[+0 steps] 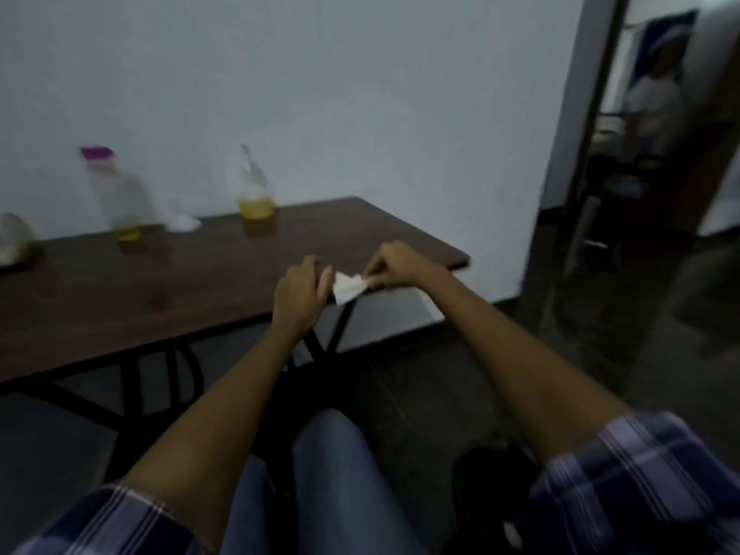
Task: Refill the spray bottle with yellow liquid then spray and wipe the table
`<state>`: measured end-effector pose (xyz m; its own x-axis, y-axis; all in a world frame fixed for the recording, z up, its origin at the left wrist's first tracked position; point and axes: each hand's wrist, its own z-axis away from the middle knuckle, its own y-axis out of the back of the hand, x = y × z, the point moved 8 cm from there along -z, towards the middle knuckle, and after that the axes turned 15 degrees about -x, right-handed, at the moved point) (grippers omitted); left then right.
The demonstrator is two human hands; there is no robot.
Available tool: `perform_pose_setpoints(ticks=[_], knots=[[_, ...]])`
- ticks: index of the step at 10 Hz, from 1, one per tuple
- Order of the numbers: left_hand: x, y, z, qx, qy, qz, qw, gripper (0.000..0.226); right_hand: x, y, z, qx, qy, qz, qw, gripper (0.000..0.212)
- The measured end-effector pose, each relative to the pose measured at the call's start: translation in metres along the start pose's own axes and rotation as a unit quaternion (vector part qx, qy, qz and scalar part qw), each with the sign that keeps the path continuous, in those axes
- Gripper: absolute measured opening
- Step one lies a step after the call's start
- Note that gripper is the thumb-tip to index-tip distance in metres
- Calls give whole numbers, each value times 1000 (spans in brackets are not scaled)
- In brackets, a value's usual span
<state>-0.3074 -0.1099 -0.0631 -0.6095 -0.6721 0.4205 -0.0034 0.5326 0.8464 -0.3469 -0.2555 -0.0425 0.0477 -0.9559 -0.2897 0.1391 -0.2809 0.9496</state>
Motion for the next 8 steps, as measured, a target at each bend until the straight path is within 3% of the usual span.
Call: perform_pose_setpoints(ticks=[1,2,4,5,8], knots=[[83,-66,-1,-13,-83,-14,996,30,54,-4,41,65,-44,34,996,23],[140,-159,14,-115,-109,14,987,33,135,-49,90,55,-106,-9,993,25],[169,-321,69,-337,-86,-6,938,34,274,-175,171,-53,-262,-136,954,22],[163,-356,77,-386,-70,-11,920,33,304,-222,176,-82,-290,-180,936,19],[114,-373,70,-411,-16,-19,911,33,322,-302,139,-185,-316,-193,910,30]])
